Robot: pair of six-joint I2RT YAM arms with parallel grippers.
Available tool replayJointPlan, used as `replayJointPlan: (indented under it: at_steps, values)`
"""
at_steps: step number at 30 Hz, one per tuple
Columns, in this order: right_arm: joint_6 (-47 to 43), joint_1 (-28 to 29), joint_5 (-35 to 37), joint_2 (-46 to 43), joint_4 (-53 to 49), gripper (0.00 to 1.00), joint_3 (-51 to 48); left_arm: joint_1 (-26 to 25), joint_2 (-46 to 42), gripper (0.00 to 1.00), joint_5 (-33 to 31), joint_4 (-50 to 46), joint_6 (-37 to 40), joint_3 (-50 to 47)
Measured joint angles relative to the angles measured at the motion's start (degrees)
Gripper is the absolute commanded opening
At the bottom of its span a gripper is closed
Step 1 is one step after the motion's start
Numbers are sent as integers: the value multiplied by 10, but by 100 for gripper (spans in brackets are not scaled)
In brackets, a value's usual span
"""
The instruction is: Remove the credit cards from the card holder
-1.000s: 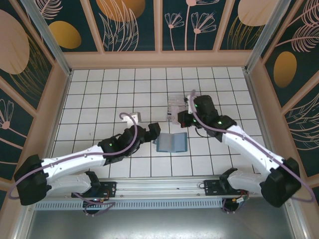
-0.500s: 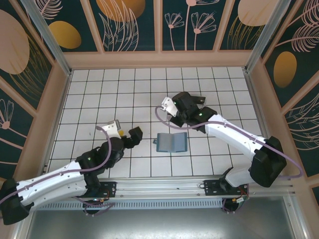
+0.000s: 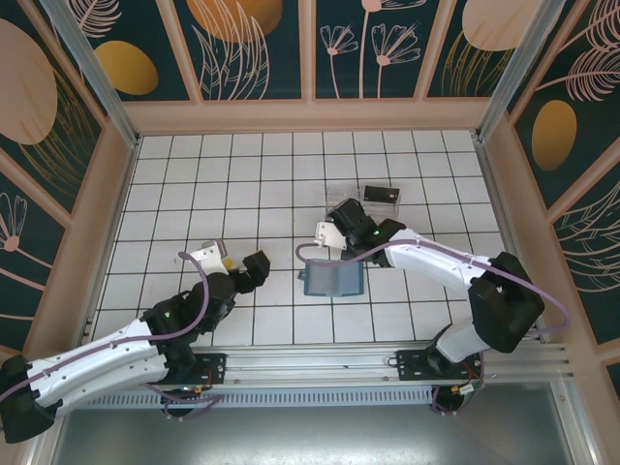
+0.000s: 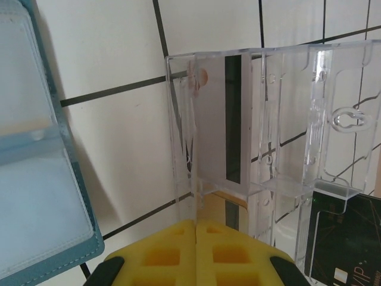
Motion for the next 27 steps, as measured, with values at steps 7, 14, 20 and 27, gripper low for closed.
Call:
replayJointPlan:
  at_steps: [7, 14, 20, 27]
  values:
    - [-11, -1, 6, 31, 31, 0, 6, 0, 0, 99, 0, -2, -2, -5]
    - [-19, -5, 9, 73, 48, 0, 24, 0, 0, 99, 0, -4, -2, -12]
    - [-19, -7, 16, 91, 59, 0, 41, 0, 0, 99, 0, -4, -4, -14]
    - [-19, -20, 16, 113, 61, 0, 46, 0, 1, 99, 0, -3, -4, -18]
